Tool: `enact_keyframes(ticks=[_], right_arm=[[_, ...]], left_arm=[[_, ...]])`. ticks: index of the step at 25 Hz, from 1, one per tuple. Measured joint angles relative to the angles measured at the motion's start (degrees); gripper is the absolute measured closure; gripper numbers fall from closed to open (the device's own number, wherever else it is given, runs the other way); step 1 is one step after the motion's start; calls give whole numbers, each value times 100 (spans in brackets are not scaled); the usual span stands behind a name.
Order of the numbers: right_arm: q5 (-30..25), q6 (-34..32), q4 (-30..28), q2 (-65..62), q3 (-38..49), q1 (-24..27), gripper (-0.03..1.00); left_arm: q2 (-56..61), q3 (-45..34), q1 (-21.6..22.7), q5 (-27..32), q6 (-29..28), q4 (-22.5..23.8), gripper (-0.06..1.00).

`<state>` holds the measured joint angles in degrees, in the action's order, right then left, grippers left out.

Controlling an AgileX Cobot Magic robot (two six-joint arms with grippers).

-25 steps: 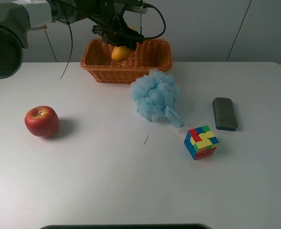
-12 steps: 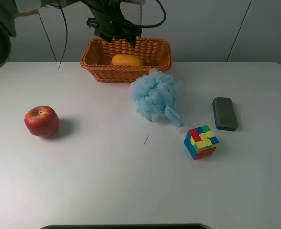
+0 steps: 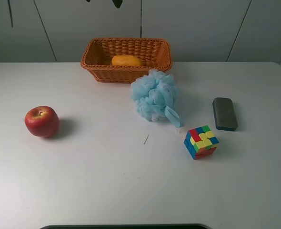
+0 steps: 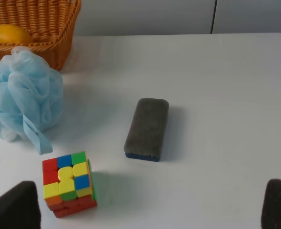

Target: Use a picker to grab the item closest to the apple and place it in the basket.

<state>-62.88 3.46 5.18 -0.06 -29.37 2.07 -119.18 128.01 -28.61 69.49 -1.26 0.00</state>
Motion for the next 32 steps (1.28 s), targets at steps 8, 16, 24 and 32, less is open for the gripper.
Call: enact_keyframes(ticks=[8,16,24,32], right_arm=[[0,0,0,0,0,0,27],[0,0,0,0,0,0,27],[0,0,0,0,0,0,27],[0,0,0,0,0,0,27]], left_arm=[[2627,-2784,0,28,126,-93,21],[5438,-5682,0,62,126,-230,21],[7811,-7632,60,87,309,-293,21],[9653,-9012,1621,-510,722,-308,21]])
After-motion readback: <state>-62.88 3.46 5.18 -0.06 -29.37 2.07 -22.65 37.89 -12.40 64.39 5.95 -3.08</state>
